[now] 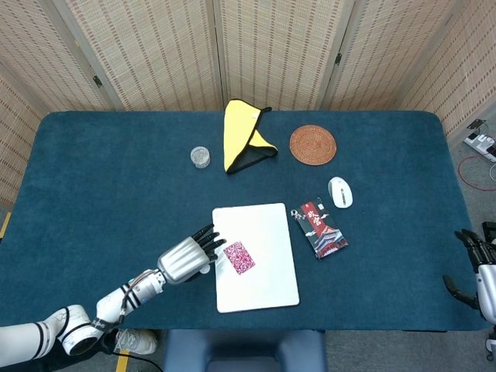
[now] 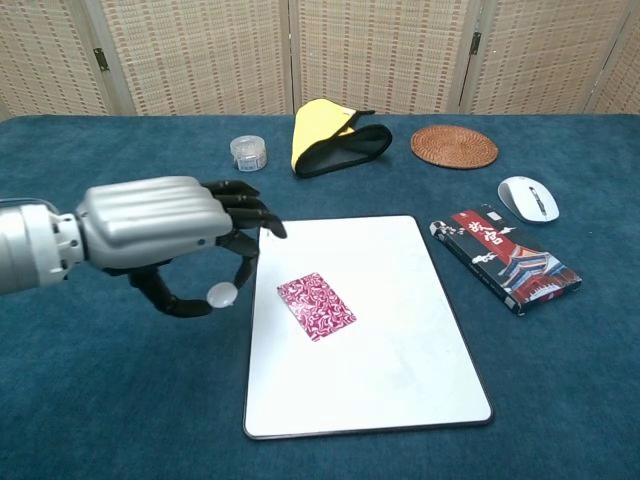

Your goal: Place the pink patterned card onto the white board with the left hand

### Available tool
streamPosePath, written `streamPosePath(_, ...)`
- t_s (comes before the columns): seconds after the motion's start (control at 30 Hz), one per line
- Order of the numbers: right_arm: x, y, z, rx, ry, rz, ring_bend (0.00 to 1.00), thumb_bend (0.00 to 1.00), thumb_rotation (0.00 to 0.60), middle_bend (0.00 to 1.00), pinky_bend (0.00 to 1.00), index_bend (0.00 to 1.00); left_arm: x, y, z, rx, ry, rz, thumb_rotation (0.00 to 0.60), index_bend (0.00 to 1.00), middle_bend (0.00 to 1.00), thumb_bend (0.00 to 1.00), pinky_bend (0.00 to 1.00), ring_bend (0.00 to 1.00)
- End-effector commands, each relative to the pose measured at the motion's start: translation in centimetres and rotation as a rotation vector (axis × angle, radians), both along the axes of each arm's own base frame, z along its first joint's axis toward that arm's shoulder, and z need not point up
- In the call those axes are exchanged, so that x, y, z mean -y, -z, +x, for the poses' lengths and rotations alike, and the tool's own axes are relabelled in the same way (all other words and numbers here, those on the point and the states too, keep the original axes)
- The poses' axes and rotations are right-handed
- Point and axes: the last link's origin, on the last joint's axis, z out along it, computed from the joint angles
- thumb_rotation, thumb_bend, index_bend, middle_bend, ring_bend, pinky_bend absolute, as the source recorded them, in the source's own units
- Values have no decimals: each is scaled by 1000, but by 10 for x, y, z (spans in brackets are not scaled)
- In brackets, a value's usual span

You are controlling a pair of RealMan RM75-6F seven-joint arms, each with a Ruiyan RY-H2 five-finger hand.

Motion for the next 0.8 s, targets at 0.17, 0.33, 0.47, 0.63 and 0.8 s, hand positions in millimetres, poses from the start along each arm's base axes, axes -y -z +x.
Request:
streamPosePath(0.17, 0, -1, -4, 1, 13, 1, 213, 308, 600, 160, 163, 137, -16, 32, 43, 4, 14, -16, 600, 497, 168, 356, 0, 128)
streamPosePath(0.33, 1, -2, -6, 1, 16, -1, 213, 308, 600, 160, 163, 137, -24, 47, 63, -4, 9, -18, 600, 494, 168, 356, 0, 127)
streamPosePath(0.47, 0, -2, -8, 3, 22, -2, 213, 308, 600, 160, 163, 137, -28, 58, 70, -26, -2, -17, 600, 490, 168, 356, 0, 125)
streamPosePath(0.63, -1, -5, -10, 4, 27, -7, 213, 308, 600, 160, 163, 137, -31, 68, 74, -47, -21, -12, 600, 487, 168, 356, 0, 124)
streamPosePath(0.8, -2, -5, -13, 6, 30, -7, 213, 309, 600, 160, 163, 137, -32, 73, 74, -73, -29, -6, 600, 482, 168, 356, 0, 121)
